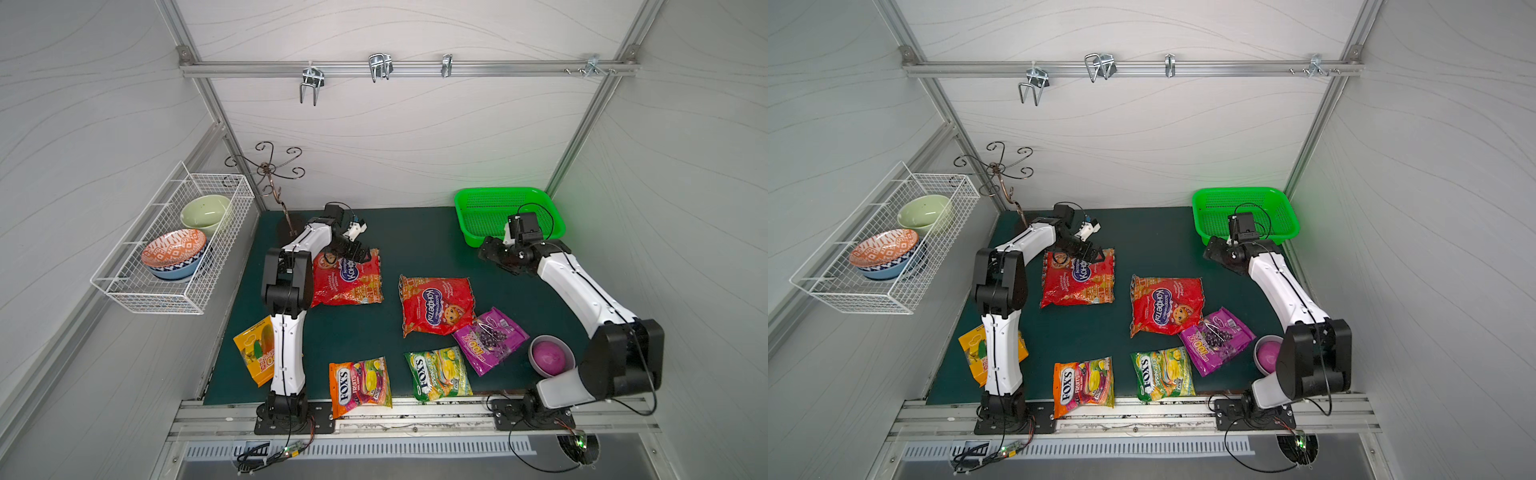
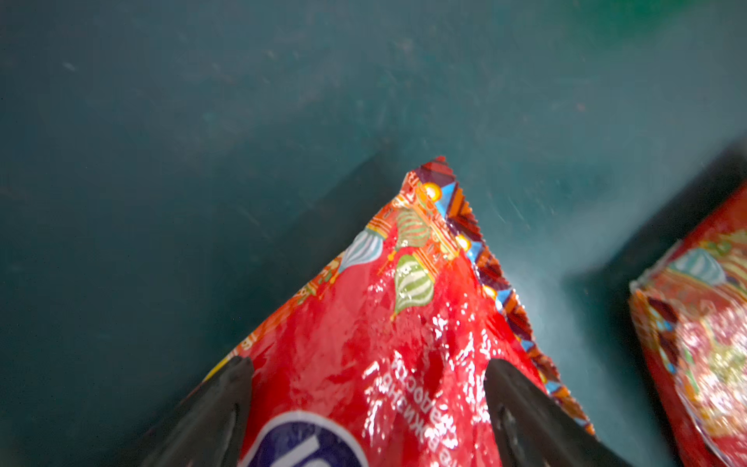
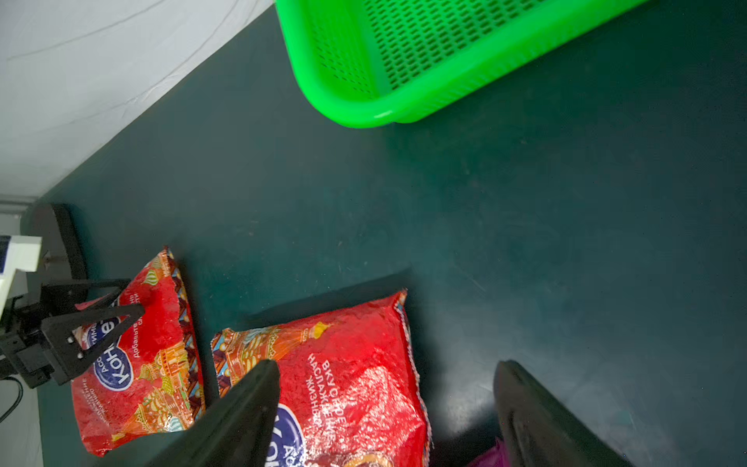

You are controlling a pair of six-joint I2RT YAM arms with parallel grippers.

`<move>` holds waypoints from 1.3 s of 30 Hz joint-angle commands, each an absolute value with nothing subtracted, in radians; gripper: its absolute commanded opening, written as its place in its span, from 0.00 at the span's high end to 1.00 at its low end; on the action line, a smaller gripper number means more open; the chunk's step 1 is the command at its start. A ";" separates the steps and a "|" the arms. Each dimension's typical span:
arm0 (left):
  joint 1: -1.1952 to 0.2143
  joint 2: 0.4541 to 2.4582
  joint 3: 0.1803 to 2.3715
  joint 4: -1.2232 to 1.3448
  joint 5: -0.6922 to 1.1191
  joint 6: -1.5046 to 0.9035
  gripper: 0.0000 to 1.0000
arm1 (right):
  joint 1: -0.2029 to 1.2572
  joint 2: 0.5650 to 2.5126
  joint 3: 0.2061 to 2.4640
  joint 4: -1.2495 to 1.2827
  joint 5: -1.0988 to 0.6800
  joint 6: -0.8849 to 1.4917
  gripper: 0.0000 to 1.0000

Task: Put the candies in the basket
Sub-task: Pick up the candy at the center of the board.

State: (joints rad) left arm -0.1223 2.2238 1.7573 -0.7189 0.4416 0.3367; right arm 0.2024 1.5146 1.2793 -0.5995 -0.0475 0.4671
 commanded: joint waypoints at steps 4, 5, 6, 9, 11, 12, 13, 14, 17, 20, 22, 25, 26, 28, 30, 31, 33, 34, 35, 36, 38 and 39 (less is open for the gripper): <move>-0.130 2.151 1.683 -0.915 0.476 0.332 0.09 | 0.199 1.703 1.480 -0.610 -0.137 0.271 0.12; -0.129 2.133 1.662 -0.913 0.474 0.332 0.09 | 0.199 1.728 1.495 -0.602 -0.135 0.267 0.12; -0.129 2.112 1.636 -0.910 0.470 0.332 0.09 | 0.199 1.766 1.522 -0.592 -0.131 0.267 0.12; -0.129 2.049 1.568 -0.905 0.472 0.338 0.09 | 0.199 1.880 1.607 -0.575 -0.135 0.263 0.12; -0.129 2.013 1.525 -0.911 0.490 0.340 0.09 | 0.201 1.965 1.690 -0.587 -0.148 0.257 0.12; -0.129 1.999 1.507 -0.910 0.496 0.338 0.09 | 0.200 2.000 1.729 -0.596 -0.148 0.255 0.12; -0.129 1.981 1.480 -0.904 0.497 0.330 0.10 | 0.202 2.038 1.774 -0.609 -0.147 0.253 0.12; -0.130 1.968 1.457 -0.893 0.499 0.324 0.11 | 0.204 2.064 1.806 -0.618 -0.143 0.249 0.12; -0.130 1.919 1.385 -0.858 0.514 0.331 0.11 | 0.208 2.135 1.887 -0.635 -0.128 0.241 0.12; -0.129 1.877 1.366 -0.848 0.509 0.337 0.11 | 0.212 2.186 1.936 -0.647 -0.124 0.223 0.12; -0.129 1.855 1.376 -0.862 0.523 0.348 0.10 | 0.215 2.217 1.970 -0.669 -0.110 0.207 0.13; -0.129 1.835 1.402 -0.892 0.529 0.363 0.10 | 0.222 2.213 1.998 -0.704 -0.086 0.191 0.15; -0.129 1.829 1.411 -0.903 0.531 0.369 0.10 | 0.225 2.201 1.992 -0.695 -0.079 0.186 0.15; -0.130 1.822 1.433 -0.933 0.533 0.386 0.10 | 0.222 2.188 1.994 -0.682 -0.062 0.186 0.15; -0.128 1.815 1.457 -0.954 0.534 0.394 0.09 | 0.213 2.198 2.007 -0.675 -0.055 0.196 0.15; -0.128 1.811 1.466 -0.966 0.533 0.398 0.09 | 0.207 2.208 2.015 -0.672 -0.056 0.207 0.15; -0.125 1.797 1.485 -0.988 0.529 0.409 0.09 | 0.199 2.240 2.028 -0.666 -0.066 0.217 0.16; -0.124 1.790 1.493 -0.999 0.527 0.415 0.09 | 0.199 2.257 2.032 -0.662 -0.073 0.216 0.17; -0.124 1.781 1.496 -1.006 0.524 0.420 0.09 | 0.201 2.270 2.035 -0.657 -0.086 0.214 0.18; -0.121 1.771 1.499 -1.011 0.516 0.425 0.09 | 0.203 2.289 2.042 -0.654 -0.111 0.214 0.20; -0.118 1.754 1.494 -1.014 0.496 0.431 0.08 | 0.215 2.313 2.058 -0.653 -0.140 0.209 0.22; -0.114 1.745 1.488 -1.014 0.484 0.434 0.08 | 0.222 2.321 2.063 -0.653 -0.154 0.207 0.23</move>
